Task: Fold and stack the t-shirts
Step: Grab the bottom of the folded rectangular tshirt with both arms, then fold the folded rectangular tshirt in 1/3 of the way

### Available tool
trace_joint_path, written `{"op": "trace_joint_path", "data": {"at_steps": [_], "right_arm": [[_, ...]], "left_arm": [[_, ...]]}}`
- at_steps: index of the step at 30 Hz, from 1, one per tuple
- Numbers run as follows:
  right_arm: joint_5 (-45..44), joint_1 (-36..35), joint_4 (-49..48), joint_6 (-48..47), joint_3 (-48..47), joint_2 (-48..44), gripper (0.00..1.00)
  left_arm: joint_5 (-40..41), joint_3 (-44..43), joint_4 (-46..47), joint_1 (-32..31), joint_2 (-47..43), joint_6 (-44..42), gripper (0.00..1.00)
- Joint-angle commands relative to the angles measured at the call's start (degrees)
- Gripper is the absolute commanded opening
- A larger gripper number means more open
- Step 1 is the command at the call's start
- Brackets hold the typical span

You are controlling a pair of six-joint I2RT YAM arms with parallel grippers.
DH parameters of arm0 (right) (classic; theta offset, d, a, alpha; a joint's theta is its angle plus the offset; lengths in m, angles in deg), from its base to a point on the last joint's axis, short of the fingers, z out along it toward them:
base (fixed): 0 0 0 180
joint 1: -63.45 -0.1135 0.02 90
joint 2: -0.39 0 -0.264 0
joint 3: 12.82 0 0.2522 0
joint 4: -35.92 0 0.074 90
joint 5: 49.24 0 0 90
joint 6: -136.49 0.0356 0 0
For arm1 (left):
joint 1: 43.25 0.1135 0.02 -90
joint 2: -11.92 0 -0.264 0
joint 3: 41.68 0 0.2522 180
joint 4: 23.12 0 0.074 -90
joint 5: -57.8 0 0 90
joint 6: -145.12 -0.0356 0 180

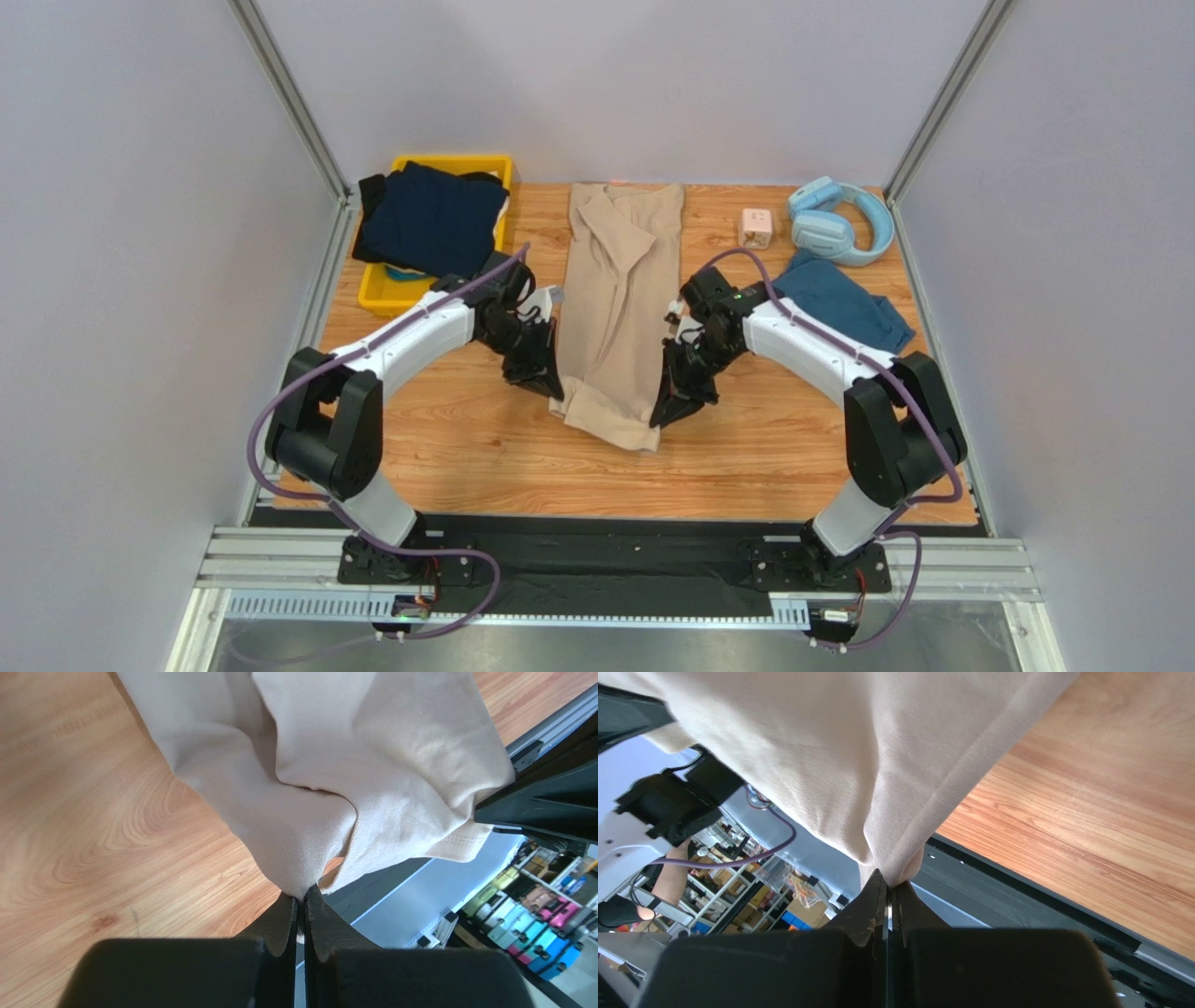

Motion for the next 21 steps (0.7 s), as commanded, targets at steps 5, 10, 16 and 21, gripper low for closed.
{"op": "trace_joint_path", "data": {"at_steps": [5,10,16,21], "right_arm": [[-1.12,10.87,8.51,-7.14,-22.11,11.41,0.00],[-2.53,14.49,12.90,-7.93,-41.24,24.26,0.00],[-3.76,15.81,17.74,-7.32,-57.35,37.89,0.00],[-3.93,16.51,16.96,-5.56,-62.38,42.38,0.00]], "left_arm": [[4.98,-22.84,-7.61,2.47,12.35,-3.65,0.00],[9.97,-47.33,-16.67,2.91,29.92,-6.54,0.00],[13.41,-59.09,-19.59,4.14,39.08,-4.89,0.00],[14.56,-57.60,-16.78,5.02,40.66,-2.95,0.00]]}}
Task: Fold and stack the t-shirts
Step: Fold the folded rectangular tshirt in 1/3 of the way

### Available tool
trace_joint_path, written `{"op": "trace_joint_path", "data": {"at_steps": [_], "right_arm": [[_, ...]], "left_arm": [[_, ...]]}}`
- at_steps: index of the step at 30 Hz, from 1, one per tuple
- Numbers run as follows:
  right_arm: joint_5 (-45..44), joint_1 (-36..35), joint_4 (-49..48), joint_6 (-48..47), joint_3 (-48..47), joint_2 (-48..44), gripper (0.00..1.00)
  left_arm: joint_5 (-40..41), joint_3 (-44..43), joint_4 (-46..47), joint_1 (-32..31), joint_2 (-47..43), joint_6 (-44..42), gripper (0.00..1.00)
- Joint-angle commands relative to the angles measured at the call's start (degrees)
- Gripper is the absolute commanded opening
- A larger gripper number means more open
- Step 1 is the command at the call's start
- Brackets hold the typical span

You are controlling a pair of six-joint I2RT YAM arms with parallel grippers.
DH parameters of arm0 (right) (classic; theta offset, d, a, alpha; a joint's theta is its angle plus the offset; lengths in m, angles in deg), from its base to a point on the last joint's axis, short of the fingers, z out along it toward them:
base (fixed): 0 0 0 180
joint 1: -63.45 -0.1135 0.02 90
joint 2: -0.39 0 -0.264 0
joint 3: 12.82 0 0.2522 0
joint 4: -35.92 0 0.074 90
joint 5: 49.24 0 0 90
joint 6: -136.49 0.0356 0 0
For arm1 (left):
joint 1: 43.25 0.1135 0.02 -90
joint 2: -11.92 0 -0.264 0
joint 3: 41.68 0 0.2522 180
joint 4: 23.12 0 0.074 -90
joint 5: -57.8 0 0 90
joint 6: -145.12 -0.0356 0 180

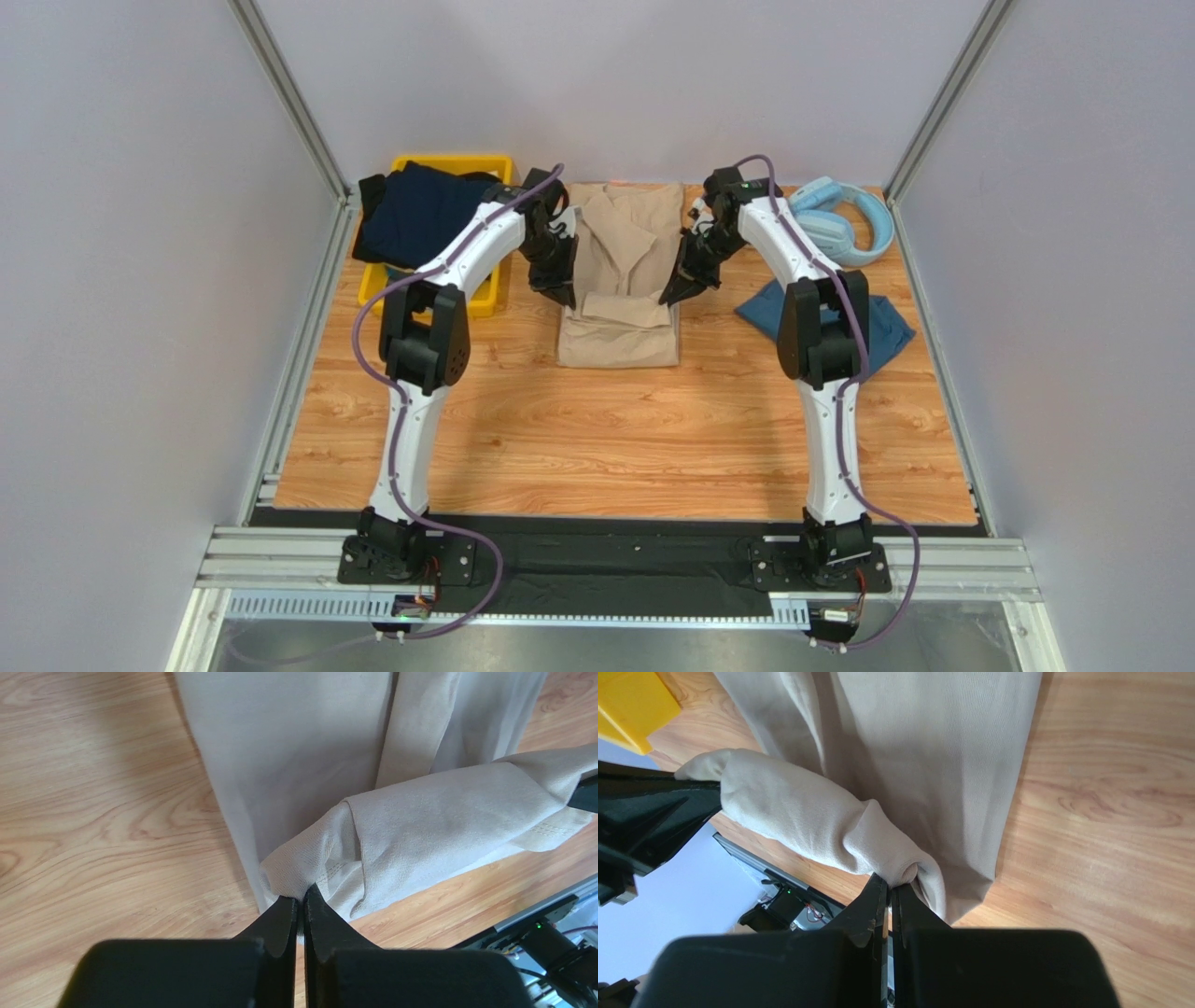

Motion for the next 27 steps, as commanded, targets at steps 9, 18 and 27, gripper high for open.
{"op": "trace_joint_path", "data": {"at_steps": [9,18,27], "right_arm": [[-4.61,1.43,-1.73,3.11,-2.73,2.79,0.00],[-5.14,2.75,-4.63,5.99,-3.25,4.02,0.22],[-3.04,7.31,-10.87,12.67,-4.92,-0.02,0.28]], "left_arm": [[-2.06,-1.38,7.45,1.15,4.16,1.87,0.02],[-1.29,-4.37,10.36,1.24,6.37,2.92,0.21],[11.99,-3.14,11.07,1.33,-5.93,3.36,0.30]]}}
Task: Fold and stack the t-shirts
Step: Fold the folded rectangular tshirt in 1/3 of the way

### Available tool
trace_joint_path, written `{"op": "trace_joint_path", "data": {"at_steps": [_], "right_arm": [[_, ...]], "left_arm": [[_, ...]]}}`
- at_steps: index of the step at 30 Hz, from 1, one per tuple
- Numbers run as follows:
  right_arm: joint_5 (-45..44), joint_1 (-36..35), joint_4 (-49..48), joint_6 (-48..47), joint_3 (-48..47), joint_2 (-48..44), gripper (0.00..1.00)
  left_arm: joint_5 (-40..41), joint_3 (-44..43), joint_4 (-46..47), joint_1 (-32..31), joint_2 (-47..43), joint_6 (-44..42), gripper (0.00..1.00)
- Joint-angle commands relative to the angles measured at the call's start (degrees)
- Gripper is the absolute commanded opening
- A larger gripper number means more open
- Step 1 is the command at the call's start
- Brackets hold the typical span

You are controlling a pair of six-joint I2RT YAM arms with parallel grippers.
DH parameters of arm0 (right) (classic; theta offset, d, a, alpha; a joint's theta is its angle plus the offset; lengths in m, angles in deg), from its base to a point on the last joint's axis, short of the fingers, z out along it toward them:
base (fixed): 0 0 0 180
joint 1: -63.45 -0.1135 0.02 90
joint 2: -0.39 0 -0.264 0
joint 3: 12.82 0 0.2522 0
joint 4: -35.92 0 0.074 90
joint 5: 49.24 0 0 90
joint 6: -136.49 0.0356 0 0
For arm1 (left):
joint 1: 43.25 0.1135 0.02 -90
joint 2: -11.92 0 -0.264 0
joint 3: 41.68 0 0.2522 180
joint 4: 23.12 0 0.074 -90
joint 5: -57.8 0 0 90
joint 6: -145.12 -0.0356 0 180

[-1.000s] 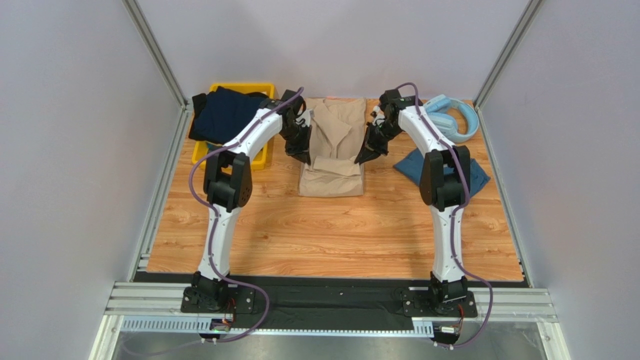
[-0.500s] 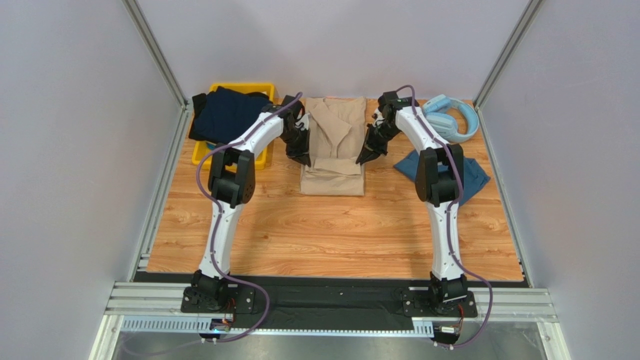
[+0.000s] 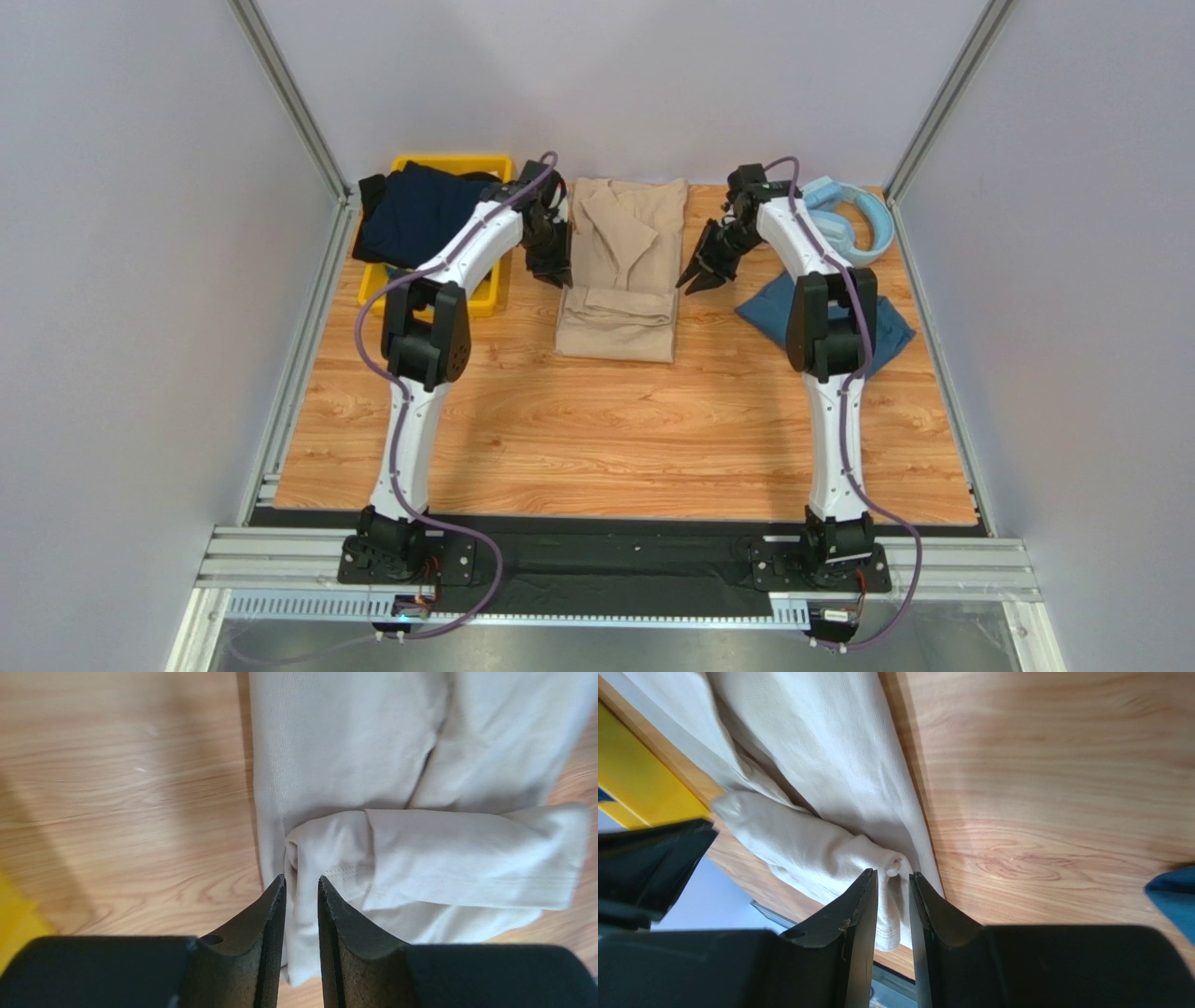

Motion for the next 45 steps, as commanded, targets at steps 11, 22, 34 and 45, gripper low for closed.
{"op": "trace_joint_path", "data": {"at_steps": [11,22,34,45], "right_arm": [[4.84,-4.29,0.79,-4.09,3.49,-14.10,0.29],[0.98,-12.03,-2.37,-7.71,22.75,-15.34,0.27],[-9.22,-12.82,-4.66,-7.80,22.49,-7.00,0.24],[-13.97,-13.88,-3.96,-6.39,27.58,-4.96,0.00]], "left_arm": [[-6.49,14.88,7.06,-4.33,-15.81,-0.54,0.28],[-6.06,28.77,12.51,-6.80,-15.90,0.70,0.21],[-4.12,33.60,13.83,-6.80,-14.49,-1.50,0.17],[-6.14,38.88,13.05,-6.89,-15.10,-0.27,0.00]]}}
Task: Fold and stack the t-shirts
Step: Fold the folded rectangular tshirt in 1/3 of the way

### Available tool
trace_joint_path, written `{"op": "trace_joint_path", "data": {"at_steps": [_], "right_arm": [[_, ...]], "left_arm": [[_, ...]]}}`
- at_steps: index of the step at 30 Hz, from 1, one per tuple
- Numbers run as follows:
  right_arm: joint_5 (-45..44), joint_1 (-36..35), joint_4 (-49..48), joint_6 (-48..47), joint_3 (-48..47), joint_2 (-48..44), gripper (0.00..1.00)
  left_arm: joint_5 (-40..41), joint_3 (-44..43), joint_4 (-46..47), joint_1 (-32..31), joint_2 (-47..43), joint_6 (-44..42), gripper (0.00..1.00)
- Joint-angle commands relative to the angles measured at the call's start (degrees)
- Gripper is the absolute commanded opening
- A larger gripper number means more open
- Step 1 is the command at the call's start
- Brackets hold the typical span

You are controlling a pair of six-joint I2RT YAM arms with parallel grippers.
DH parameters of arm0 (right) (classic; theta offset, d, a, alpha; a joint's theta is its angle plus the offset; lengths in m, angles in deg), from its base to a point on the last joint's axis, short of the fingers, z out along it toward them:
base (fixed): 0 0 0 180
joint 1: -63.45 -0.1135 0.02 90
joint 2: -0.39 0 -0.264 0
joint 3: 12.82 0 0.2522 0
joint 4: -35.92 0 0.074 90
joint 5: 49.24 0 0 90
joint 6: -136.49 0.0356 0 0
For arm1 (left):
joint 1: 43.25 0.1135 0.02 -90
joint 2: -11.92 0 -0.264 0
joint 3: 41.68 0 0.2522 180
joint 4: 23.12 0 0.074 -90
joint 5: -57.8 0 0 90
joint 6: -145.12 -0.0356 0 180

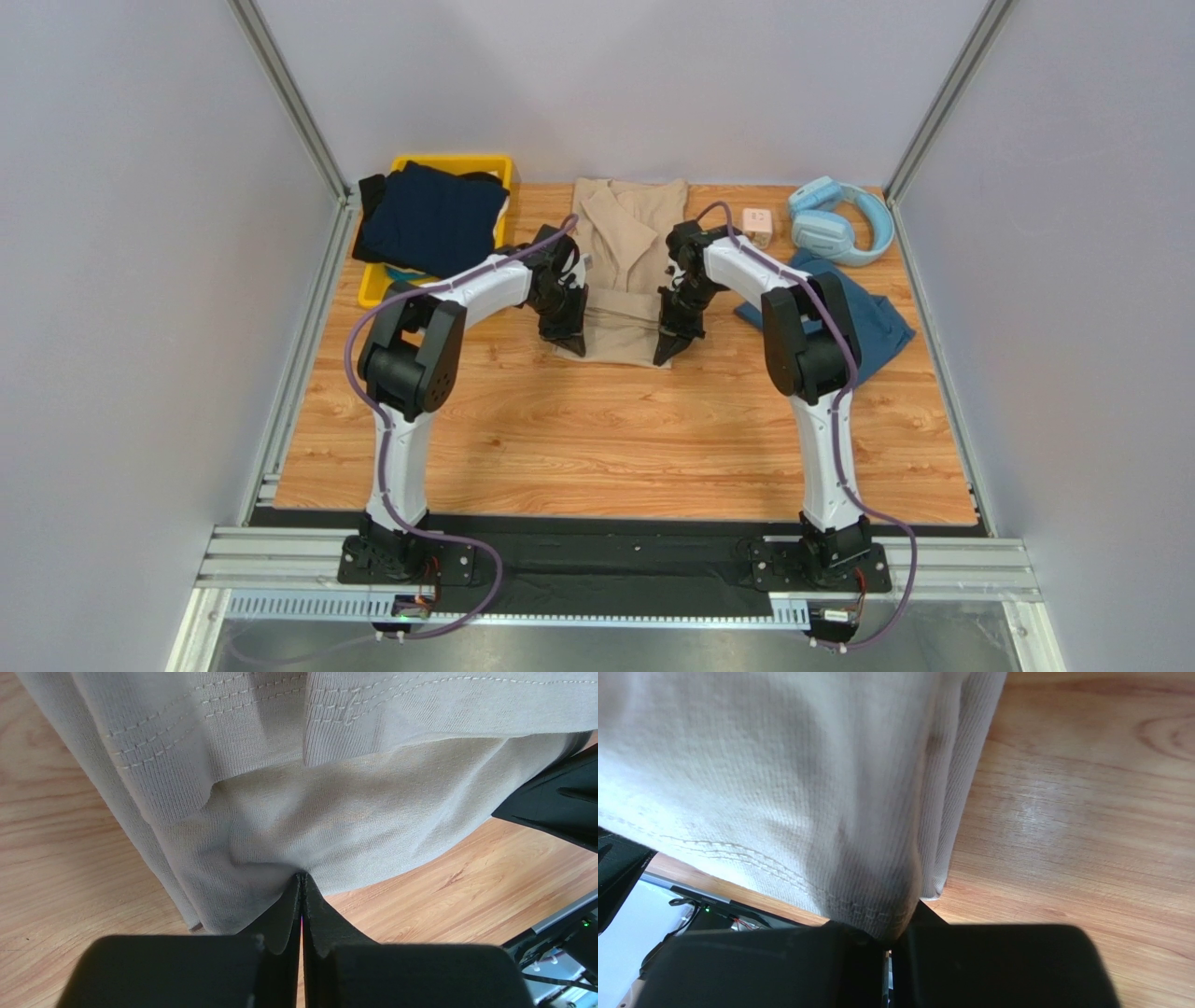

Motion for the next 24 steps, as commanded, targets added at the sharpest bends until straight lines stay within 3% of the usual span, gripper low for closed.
{"op": "trace_joint_path", "data": {"at_steps": [1,5,17,24], "right_arm": [[-7.94,-1.20,-2.21,-0.55,6.79,2.88,0.00],[-8.29,-2.78,-3.79,-0.64,14.45,-2.21,0.00],[-3.03,-11.74,-3.88,2.08,30.88,-17.41,0.00],[-3.54,-12.45,-1.95,4.11,25.30,-25.77,0.04]], "left_arm": [[0.44,3.98,-3.32,-0.64,0.37,-0.34,0.00],[-1.49,6.96,-5.52,-0.99,-1.82,0.19,0.00],[-3.17,26.90,-8.16,-5.29,-14.92,1.51,0.00],[-1.32,29.21,-7.63,-5.38,-17.74,1.86,0.00]]}}
